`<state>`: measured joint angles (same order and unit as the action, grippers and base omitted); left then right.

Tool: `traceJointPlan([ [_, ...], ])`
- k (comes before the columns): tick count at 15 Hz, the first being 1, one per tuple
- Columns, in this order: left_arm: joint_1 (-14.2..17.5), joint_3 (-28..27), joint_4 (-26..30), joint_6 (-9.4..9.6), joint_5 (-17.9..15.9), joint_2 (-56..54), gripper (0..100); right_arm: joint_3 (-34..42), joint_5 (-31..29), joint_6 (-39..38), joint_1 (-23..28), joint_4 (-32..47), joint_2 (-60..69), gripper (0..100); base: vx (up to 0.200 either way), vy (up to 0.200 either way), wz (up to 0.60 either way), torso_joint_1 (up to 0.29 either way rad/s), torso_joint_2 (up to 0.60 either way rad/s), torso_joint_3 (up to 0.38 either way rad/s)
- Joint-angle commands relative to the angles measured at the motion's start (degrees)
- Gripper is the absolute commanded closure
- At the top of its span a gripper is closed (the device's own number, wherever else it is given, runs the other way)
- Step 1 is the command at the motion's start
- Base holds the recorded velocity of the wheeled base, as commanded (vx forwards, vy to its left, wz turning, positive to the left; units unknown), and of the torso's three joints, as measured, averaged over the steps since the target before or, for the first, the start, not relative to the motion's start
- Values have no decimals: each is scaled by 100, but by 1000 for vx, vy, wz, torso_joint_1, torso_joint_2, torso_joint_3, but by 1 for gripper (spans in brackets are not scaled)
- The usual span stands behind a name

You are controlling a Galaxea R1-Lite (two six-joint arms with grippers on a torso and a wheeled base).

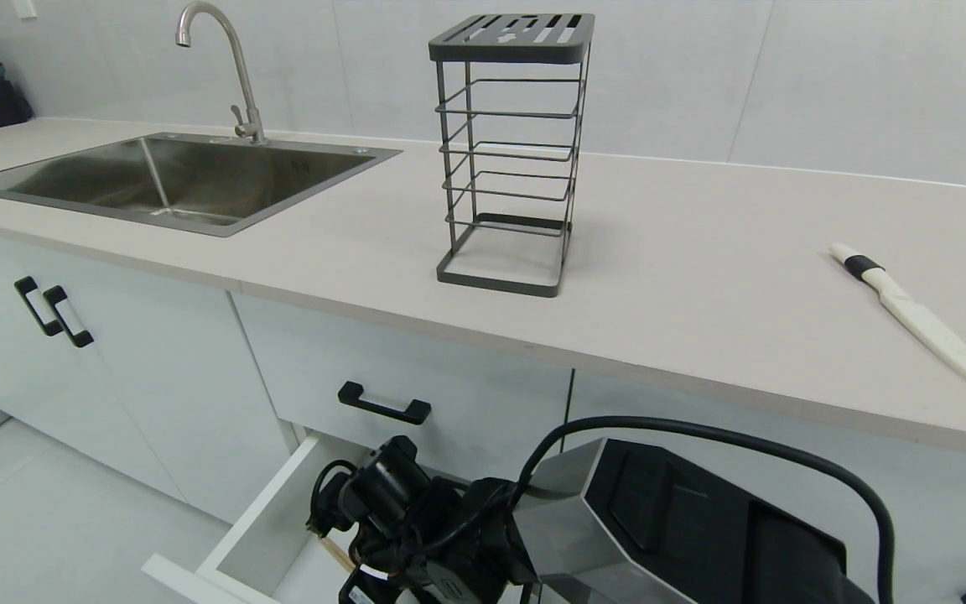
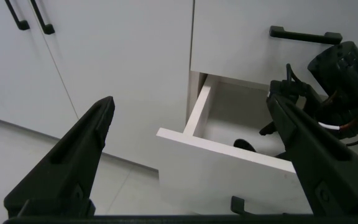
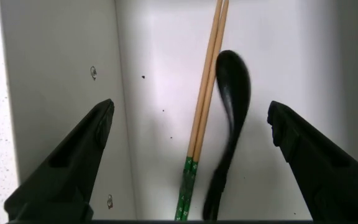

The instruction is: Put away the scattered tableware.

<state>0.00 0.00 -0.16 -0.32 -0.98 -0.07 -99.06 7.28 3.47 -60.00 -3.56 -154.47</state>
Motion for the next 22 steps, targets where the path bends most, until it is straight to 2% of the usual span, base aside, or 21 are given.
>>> traceJointPlan([
  [1, 0, 0, -2, -3, 1, 7, 0, 18, 2, 136, -3, -4, 13, 0, 0, 0, 0, 0, 0, 0],
  [8, -9, 0, -2, -3, 1, 7, 0, 221, -130, 118, -152, -224, 716, 0, 0, 0, 0, 0, 0, 0],
  [16, 0, 0, -2, -3, -8, 7, 0, 2233, -315, 127, -345, -1349, 2263, 0, 0, 0, 0, 0, 0, 0],
  [20, 0, 0, -2, -3, -8, 7, 0, 3516, -543, 136, -442, -2369, 2905, 0, 0, 0, 0, 0, 0, 0],
  [22, 0, 0, -2, -3, -8, 7, 0, 4272, -622, 127, -521, -2606, 3414, 0, 0, 0, 0, 0, 0, 0],
])
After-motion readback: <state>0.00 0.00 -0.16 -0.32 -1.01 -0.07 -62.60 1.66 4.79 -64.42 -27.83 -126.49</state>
